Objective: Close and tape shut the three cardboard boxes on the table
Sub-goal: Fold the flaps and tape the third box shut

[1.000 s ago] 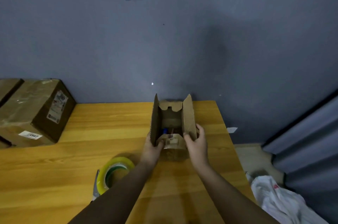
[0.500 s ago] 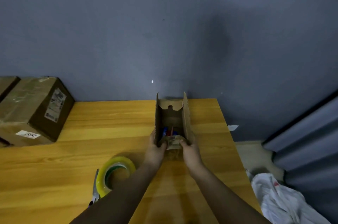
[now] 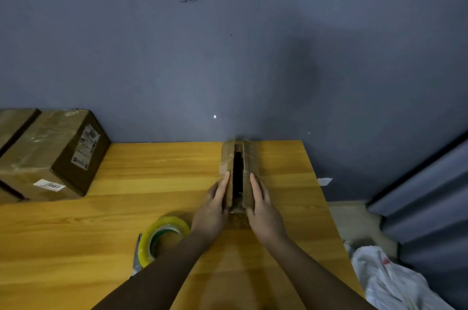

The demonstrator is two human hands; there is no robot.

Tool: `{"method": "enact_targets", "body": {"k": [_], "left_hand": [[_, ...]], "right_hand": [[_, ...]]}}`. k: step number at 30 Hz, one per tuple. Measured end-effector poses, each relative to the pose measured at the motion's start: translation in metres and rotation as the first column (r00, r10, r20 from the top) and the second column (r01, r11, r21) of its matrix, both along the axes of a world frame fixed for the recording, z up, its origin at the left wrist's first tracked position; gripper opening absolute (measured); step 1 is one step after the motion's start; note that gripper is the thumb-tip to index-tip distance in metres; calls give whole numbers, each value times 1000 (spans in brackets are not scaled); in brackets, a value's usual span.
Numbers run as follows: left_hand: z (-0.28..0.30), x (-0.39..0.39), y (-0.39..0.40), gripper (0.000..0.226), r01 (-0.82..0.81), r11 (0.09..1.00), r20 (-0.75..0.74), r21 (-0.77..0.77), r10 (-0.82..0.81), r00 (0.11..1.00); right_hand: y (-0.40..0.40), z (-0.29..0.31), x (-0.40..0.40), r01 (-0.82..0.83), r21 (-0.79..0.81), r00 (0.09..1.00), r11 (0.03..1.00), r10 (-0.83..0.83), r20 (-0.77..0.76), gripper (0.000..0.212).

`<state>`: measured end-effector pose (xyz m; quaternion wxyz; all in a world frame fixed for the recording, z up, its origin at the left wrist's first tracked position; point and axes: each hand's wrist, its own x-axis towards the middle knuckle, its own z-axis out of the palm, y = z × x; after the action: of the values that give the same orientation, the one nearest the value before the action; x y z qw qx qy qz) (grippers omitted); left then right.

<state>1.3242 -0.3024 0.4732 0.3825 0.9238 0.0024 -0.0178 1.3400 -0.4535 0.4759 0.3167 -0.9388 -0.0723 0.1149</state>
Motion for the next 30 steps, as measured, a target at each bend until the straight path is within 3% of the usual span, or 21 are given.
{"method": "enact_targets", "body": {"k": [5,10,12,14,16,18,22,26,28,30], "left_hand": [[0,8,10,83,150,986,-115,68,-142,983],[-2,17,18,91,276,959,-294,58,-247,923],[1,19,17,89,228,972,-321,-48,-232,918],[4,24,15,73,167,980,-292,-104,-191,937],[7,31,11,50,126,991,-169,-49,-133,977],[9,40,8,38,132,990,-69,37,-130,989],[9,54,5,45,135,981,-67,138,-127,990],[9,66,4,76,105,940,-80,325,-84,993],[9,76,1,77,64,869,-28,491,-58,998],[7,83,2,79,58,843,-5,535,-66,998]], "right_hand": [[-10,7,6,-101,-118,994,988,96,-48,78],[-15,8,10,-163,-183,984,969,148,-95,90],[-19,8,13,-172,-129,979,977,155,-133,89],[-23,7,14,-105,30,983,994,109,-145,69],[-24,7,18,-10,117,996,993,20,-83,48],[-18,8,24,12,69,999,998,-15,44,38],[-4,11,42,-16,-37,985,999,22,168,23],[7,16,65,-2,-140,982,990,29,188,49],[12,19,77,45,-220,971,974,9,238,56],[18,16,85,46,-272,966,961,26,256,54]]}}
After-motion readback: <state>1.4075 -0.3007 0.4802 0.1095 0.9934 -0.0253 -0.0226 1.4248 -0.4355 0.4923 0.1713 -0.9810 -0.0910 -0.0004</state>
